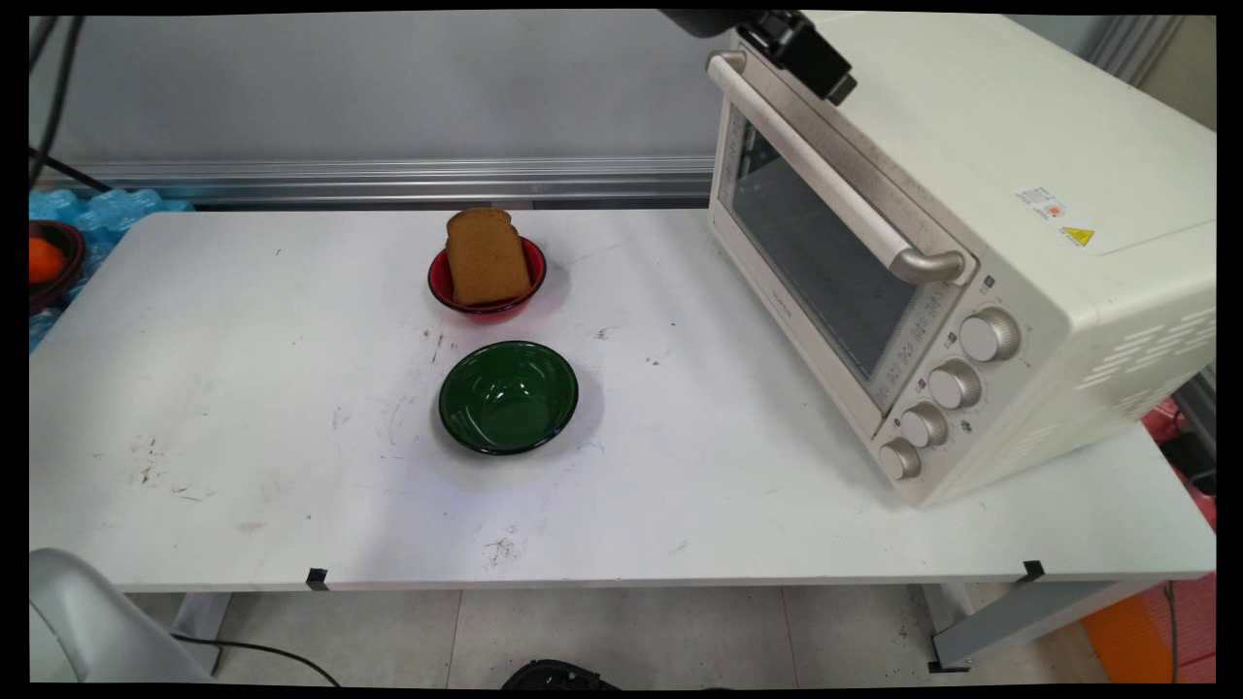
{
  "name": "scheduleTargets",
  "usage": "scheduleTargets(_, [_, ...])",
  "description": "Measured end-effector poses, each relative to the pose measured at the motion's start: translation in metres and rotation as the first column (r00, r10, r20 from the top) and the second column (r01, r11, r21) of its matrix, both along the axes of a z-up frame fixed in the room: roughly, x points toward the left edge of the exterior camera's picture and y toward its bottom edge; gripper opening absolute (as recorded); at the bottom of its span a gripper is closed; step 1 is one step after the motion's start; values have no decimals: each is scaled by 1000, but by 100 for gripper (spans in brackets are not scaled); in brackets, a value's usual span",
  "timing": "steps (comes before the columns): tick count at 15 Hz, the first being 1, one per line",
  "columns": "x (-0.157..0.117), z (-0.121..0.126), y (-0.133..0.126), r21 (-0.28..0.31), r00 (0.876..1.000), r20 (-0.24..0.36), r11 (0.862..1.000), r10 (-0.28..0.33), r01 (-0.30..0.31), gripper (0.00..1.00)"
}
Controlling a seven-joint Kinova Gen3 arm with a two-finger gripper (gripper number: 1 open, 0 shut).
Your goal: Open the oven
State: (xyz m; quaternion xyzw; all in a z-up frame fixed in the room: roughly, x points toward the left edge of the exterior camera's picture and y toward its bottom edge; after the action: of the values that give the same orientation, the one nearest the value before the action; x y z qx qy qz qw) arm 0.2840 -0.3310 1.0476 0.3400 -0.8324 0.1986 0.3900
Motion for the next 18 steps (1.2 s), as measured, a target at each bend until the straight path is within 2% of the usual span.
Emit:
scheduleTargets(8, [-28, -14, -27, 19, 1000, 16, 1000, 7, -8, 100])
scheduleTargets(9, [-30, -16, -30, 21, 1000, 19, 1000, 8, -8, 0])
scheduleTargets(18, [-32, -26, -36, 47, 999, 53, 999, -2, 0, 0])
